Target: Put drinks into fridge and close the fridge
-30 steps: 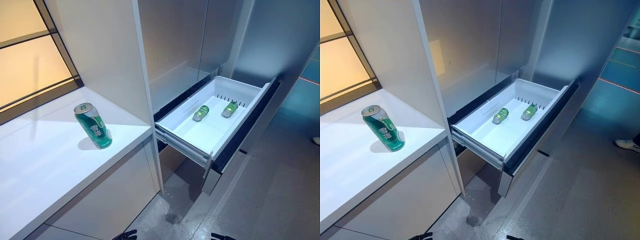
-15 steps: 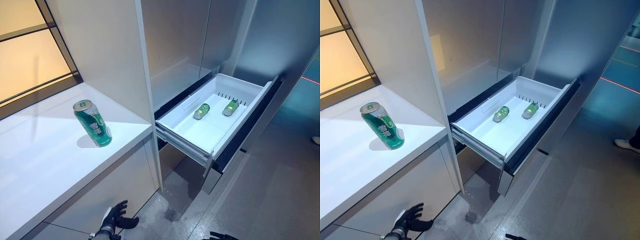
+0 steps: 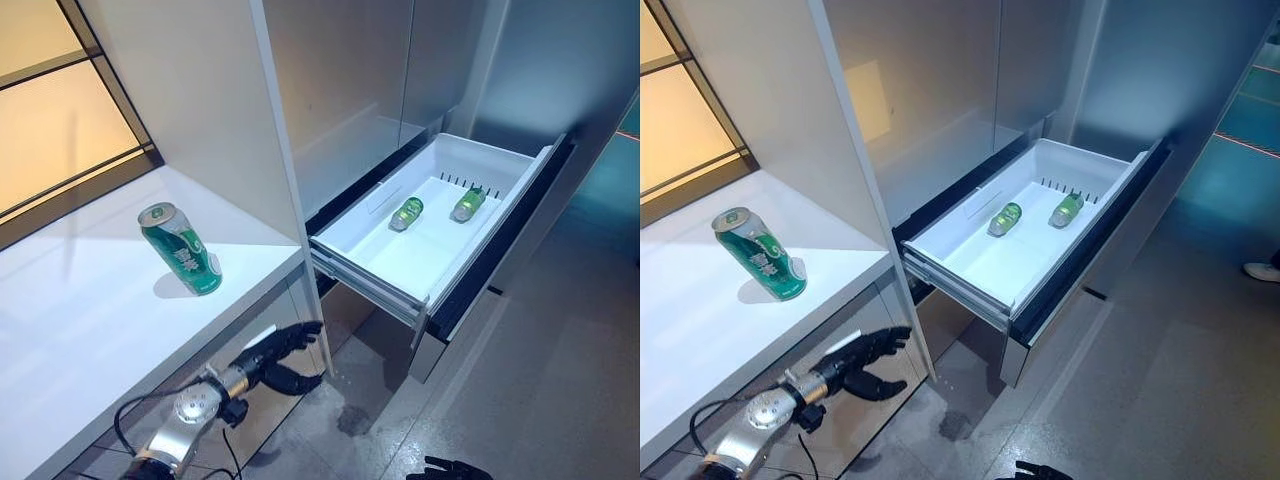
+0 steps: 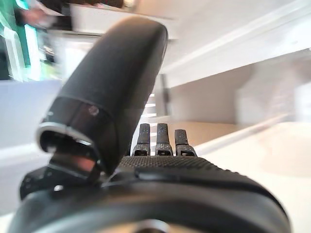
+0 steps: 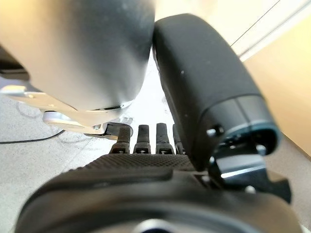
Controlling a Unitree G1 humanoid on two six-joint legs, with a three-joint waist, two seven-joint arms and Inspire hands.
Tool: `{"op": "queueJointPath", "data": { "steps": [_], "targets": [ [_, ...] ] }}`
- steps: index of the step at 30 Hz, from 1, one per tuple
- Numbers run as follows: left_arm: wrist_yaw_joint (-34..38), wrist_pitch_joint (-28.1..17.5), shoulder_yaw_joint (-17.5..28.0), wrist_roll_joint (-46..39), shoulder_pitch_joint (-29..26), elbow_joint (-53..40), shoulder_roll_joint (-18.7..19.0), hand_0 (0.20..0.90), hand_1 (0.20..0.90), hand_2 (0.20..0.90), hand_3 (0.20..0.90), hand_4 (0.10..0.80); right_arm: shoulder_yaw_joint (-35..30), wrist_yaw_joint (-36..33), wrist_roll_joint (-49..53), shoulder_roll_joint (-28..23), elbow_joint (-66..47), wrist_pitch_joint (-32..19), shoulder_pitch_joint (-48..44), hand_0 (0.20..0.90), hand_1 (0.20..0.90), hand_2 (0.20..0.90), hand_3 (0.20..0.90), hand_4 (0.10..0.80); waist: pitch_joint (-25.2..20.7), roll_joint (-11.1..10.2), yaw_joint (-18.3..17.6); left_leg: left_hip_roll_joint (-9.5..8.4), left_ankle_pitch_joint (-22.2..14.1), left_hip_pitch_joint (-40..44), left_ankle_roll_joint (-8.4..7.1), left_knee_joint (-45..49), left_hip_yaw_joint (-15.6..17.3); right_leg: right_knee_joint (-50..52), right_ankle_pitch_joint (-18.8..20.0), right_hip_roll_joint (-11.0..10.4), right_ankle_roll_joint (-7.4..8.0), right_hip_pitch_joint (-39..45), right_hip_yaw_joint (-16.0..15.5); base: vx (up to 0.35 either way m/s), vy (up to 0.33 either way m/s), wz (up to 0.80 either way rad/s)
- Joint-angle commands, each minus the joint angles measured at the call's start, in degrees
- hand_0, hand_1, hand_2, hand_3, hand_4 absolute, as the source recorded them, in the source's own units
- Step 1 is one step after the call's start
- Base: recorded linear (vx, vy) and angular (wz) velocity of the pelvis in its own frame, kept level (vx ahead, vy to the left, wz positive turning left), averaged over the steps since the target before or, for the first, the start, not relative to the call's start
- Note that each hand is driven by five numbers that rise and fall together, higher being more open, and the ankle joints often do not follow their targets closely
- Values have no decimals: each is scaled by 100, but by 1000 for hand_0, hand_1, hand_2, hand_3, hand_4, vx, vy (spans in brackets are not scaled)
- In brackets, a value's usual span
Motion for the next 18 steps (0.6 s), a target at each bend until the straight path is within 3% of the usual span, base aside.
{"op": "queueJointPath", "data": {
  "steps": [1,5,9,11,14,18],
  "targets": [
    [-299,-249,703,-1238,-843,-974,217,900,900,900,900,800,39,158,-122,-10,187,-202,6,900,900,900,900,800,-182,-173,158,-382,-392,-193,209,177,-13,571,-481,26,254,-319,-63,16,-30,3],
    [-829,143,1102,-3046,-927,-1915,-47,900,900,900,900,800,106,106,-113,106,331,-414,125,900,900,900,900,800,-239,-185,226,-386,-378,-172,201,111,-117,541,-498,32,247,-282,-96,20,-30,7],
    [-1130,84,1252,-4421,-994,-2379,-476,900,900,900,900,800,187,106,-106,163,407,-522,170,900,900,900,900,800,-257,-211,235,-388,-384,-147,195,83,-182,537,-512,37,226,-256,-105,21,-28,9],
    [-1307,-218,1350,-5014,-1066,-2571,-639,900,900,900,900,800,255,114,-96,182,432,-554,189,900,900,900,900,800,-267,-230,224,-385,-387,-127,181,69,-211,541,-529,44,205,-237,-110,16,-14,1],
    [-1295,-833,1525,-5072,-1161,-2826,-666,900,900,900,900,800,311,113,-95,212,466,-586,223,900,900,900,900,800,-269,-253,233,-384,-391,-114,162,62,-249,546,-560,50,175,-207,-128,11,-10,1],
    [-655,-1612,1760,-4244,-1337,-2956,-462,900,900,900,900,800,372,76,-135,267,509,-675,299,900,900,900,900,800,-271,-268,260,-391,-402,-83,147,45,-328,544,-600,63,152,-163,-169,7,-8,3]
  ]
}}
